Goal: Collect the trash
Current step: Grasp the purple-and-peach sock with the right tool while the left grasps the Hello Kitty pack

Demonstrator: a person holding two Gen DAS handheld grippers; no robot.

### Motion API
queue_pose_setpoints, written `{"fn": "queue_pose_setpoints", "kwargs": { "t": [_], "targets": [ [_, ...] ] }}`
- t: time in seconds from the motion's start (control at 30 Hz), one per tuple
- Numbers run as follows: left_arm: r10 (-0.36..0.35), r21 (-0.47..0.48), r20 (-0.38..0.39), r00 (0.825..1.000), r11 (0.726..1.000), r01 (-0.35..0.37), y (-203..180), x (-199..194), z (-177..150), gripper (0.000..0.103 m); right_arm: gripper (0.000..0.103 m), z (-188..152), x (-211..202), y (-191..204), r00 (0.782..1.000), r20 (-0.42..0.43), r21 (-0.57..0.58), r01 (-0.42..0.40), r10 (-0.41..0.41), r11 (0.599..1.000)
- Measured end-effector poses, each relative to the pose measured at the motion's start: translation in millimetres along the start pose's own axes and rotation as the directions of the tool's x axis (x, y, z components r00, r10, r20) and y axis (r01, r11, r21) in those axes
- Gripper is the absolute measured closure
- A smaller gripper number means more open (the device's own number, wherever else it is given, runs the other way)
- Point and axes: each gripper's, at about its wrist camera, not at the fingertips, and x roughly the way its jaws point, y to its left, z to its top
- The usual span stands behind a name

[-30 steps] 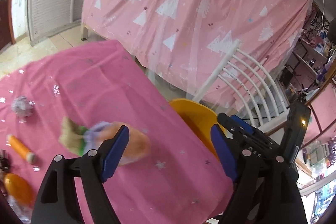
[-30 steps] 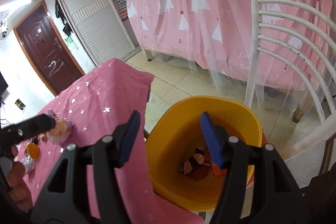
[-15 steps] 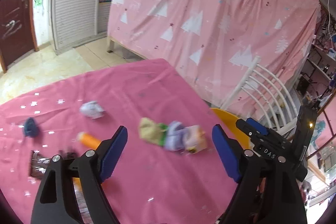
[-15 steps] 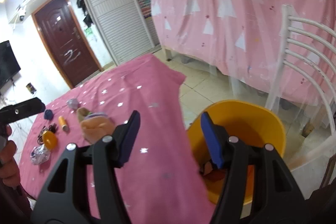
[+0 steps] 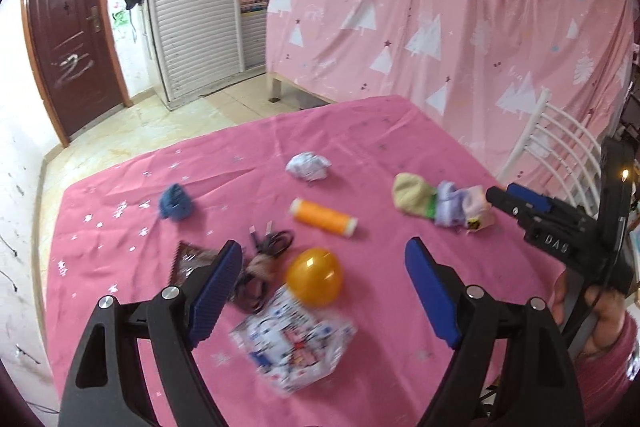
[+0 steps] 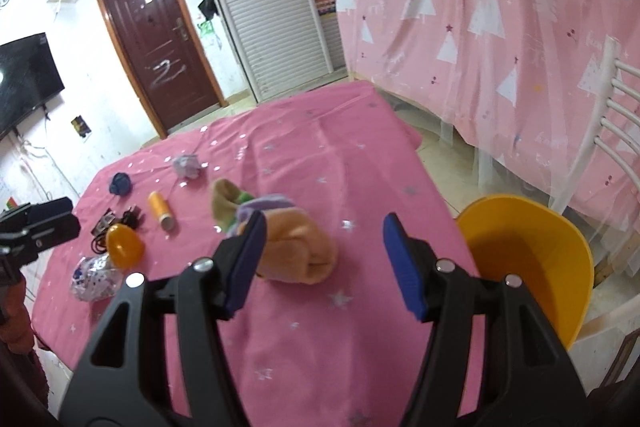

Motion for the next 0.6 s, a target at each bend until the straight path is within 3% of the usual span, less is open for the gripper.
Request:
{"fn": "queue_pose_setpoints", "kwargs": {
  "t": [0.37,0.6],
  "targets": [
    [0.100,0.044,-0.053,0.994,0.994,-0.098,7.4,11.2,-37.3,0.026,0.035,-2.1,10.5,27.3,0.999,-0.043,-0.073,-0.027,0.024,0.997],
    [0.097,0.036,-0.067,0.993,0.995,-0.095,9.5,17.2,-50.9,0.026,0.033,-4.0,24.8,37.9,0.996,-0.087,-0.109,-0.021,0.012,0.994]
  ]
}}
